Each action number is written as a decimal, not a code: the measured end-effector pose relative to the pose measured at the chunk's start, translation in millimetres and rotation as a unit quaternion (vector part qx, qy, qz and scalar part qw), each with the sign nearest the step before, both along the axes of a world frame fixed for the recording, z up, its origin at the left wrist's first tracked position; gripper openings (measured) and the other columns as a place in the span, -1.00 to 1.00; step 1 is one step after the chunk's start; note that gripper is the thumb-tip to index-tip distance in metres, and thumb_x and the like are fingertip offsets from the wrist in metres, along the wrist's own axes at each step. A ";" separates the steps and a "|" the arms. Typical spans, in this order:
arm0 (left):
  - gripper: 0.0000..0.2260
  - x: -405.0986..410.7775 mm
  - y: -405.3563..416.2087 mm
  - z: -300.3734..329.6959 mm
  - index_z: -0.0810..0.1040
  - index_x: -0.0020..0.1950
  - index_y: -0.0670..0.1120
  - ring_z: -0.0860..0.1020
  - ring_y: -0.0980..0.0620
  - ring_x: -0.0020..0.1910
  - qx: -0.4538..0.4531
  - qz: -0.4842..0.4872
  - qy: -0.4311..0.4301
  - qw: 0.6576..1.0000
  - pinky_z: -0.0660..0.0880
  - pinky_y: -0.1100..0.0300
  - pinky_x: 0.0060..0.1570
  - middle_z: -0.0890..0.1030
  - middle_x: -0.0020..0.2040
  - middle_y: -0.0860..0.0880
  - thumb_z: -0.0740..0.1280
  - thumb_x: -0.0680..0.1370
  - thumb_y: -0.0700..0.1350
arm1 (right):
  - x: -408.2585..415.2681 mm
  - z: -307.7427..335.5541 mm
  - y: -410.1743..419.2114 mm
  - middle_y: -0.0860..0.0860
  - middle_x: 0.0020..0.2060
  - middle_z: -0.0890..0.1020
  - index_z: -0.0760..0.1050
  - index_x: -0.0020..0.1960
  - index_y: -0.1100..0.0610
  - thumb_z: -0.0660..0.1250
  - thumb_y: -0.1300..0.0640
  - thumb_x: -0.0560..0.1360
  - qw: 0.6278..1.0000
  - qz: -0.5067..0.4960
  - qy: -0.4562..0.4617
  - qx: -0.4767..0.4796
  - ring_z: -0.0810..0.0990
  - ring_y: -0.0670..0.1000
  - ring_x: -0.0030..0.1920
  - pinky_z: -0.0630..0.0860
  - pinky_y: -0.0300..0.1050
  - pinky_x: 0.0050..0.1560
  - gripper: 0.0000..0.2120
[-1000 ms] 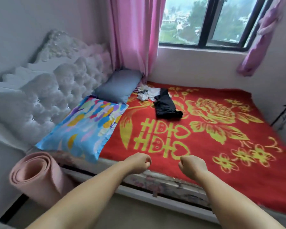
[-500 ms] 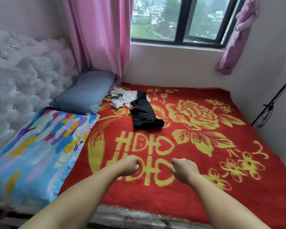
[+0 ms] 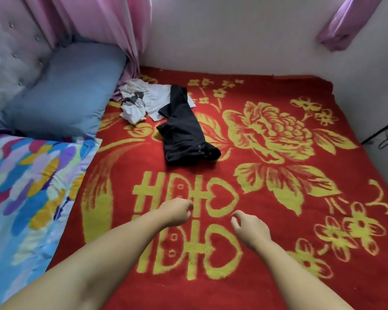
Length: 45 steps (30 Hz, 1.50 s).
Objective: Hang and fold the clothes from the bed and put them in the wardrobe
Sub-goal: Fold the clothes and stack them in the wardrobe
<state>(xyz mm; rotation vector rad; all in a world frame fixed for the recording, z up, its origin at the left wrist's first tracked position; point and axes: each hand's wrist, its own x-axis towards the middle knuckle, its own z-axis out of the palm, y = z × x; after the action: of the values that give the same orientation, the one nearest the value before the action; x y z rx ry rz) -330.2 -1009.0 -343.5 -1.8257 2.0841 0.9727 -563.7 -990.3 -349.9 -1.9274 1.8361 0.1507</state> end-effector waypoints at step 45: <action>-0.76 -28.9 51.6 -124.5 0.45 0.01 -0.12 0.53 -0.13 0.05 0.011 0.060 0.047 0.997 0.41 0.05 -0.07 0.59 0.02 -0.06 0.25 0.42 -0.02 | 14.5 -123.0 -99.7 -0.01 0.55 -0.22 -0.33 0.54 -0.08 0.35 -0.05 0.46 0.953 0.281 0.006 0.109 -0.19 0.05 0.55 -0.03 0.20 0.48 -0.03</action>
<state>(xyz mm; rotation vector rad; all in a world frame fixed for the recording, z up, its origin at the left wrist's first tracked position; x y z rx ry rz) -359.1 -957.4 -468.0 -1.9478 2.0277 1.1279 -549.2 -1090.1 -472.9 -2.2290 1.1672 0.5253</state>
